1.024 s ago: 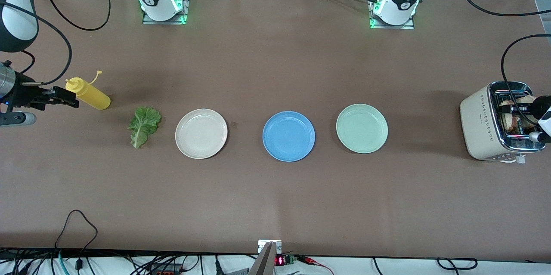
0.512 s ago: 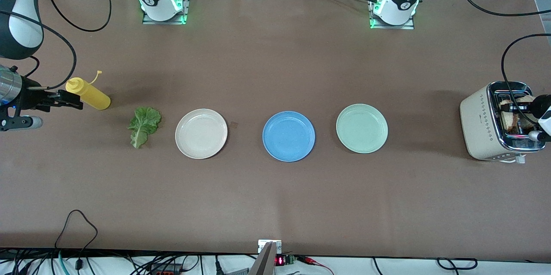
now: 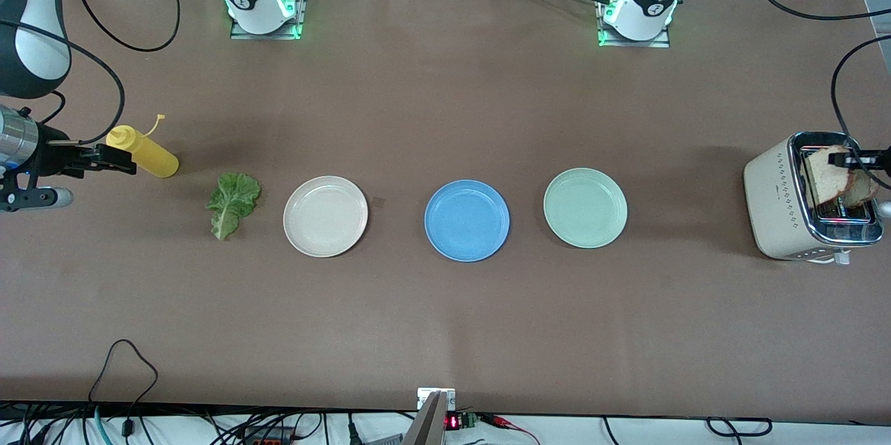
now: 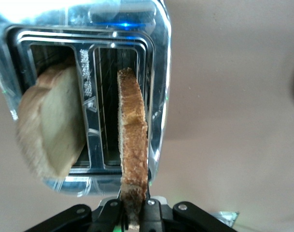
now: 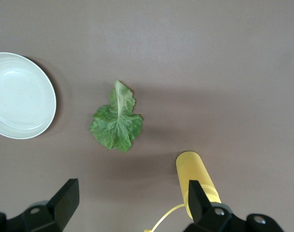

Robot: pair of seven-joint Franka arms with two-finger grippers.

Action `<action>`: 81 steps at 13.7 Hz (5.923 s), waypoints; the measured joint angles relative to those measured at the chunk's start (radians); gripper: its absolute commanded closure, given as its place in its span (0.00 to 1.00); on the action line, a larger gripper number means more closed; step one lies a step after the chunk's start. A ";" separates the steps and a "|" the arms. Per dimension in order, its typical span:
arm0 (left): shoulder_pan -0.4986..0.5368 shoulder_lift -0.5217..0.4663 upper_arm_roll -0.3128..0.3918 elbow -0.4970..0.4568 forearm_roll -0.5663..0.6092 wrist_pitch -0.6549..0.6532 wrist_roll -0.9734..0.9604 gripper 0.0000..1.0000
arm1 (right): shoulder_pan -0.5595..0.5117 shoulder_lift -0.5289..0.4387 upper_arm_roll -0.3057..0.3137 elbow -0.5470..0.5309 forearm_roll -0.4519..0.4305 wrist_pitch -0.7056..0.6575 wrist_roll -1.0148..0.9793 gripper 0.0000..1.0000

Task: Make sandwich in blue plate with both arms
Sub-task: 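Lift the bread slice out of the toaster toward the blue plate, then lower the bread onto the blue plate while the right gripper grasps lettuce, then release the bread with the left gripper while the right gripper lifts lettuce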

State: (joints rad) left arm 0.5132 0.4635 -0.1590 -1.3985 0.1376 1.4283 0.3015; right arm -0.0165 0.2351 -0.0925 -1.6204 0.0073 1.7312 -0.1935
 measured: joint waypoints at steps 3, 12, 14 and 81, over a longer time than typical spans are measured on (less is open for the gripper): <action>-0.005 -0.007 -0.014 0.100 -0.001 -0.119 0.000 0.92 | 0.000 0.001 0.000 0.000 0.000 -0.011 0.000 0.00; -0.058 -0.031 -0.261 0.153 -0.054 -0.240 -0.248 0.93 | -0.002 0.001 0.000 0.000 0.000 -0.035 0.000 0.00; -0.076 -0.030 -0.296 0.137 -0.095 -0.241 -0.322 0.93 | -0.002 0.002 0.000 0.000 0.000 -0.034 0.000 0.00; -0.291 0.036 -0.277 0.209 0.079 0.114 -0.626 0.00 | 0.103 0.310 0.015 -0.175 0.009 0.520 0.159 1.00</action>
State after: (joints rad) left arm 0.2222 0.4994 -0.4360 -1.1891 0.2162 1.5427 -0.3248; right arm 0.0862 0.5454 -0.0770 -1.7959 0.0165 2.2513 -0.0345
